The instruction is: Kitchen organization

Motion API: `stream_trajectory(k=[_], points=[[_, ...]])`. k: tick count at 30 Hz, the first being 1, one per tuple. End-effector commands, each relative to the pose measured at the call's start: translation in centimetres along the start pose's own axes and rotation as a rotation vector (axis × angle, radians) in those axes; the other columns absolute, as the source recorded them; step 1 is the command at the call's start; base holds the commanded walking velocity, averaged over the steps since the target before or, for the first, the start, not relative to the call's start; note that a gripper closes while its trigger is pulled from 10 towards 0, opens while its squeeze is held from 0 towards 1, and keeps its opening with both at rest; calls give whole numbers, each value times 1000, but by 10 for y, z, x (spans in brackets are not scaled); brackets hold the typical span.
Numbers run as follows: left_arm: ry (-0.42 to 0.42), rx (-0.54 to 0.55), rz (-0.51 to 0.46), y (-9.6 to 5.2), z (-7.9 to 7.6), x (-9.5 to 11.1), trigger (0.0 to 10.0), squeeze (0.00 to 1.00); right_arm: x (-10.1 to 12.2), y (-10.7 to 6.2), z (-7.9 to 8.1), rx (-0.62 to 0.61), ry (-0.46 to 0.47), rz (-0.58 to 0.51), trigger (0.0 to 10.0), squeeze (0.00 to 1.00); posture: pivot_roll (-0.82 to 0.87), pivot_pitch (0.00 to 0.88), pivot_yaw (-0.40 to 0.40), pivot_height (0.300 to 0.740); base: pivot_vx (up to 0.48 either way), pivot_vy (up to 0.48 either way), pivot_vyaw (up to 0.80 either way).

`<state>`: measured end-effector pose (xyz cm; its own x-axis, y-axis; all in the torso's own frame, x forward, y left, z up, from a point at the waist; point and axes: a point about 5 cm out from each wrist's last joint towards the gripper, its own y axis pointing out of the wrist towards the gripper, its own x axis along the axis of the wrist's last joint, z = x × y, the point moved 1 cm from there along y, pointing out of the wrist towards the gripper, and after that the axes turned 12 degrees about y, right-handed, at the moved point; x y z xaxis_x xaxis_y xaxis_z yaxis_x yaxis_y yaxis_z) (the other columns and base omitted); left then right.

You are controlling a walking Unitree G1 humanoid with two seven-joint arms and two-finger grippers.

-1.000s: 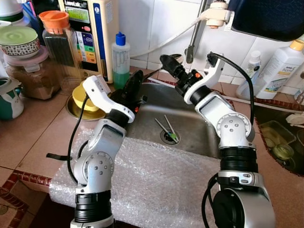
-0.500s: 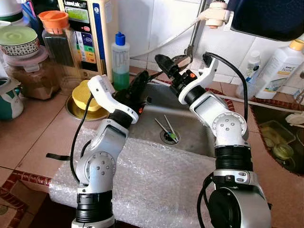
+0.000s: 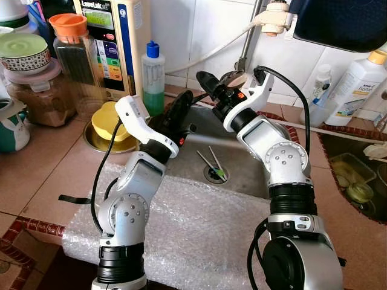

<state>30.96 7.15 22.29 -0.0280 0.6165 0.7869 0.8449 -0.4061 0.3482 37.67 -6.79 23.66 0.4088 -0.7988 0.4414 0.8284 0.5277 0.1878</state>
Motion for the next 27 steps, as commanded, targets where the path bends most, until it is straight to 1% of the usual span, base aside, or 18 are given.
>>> stream_trajectory(k=[1,8,13,18,23,27], points=[[0,-7,8,0,-2,-1,0,0,9,0,3,-1,-14,-34,0,0,45,26,-67,740,0,0,0],[9,-6,2,1,-2,1,0,0,12,1,2,-7,-16,-47,0,0,30,23,-74,740,0,0,0],[3,7,6,0,2,-1,0,0,13,1,3,-8,-26,-50,0,0,21,24,-67,740,0,0,0],[17,-7,20,1,1,-1,0,0,14,1,1,-14,-26,-65,0,0,12,21,-50,740,0,0,0],[23,2,21,3,3,-1,0,0,18,0,1,-17,-37,-81,0,0,-10,18,-37,740,0,0,0],[41,8,49,2,8,-2,0,0,22,-1,1,-23,-42,-114,0,0,-15,23,-12,740,0,0,0]])
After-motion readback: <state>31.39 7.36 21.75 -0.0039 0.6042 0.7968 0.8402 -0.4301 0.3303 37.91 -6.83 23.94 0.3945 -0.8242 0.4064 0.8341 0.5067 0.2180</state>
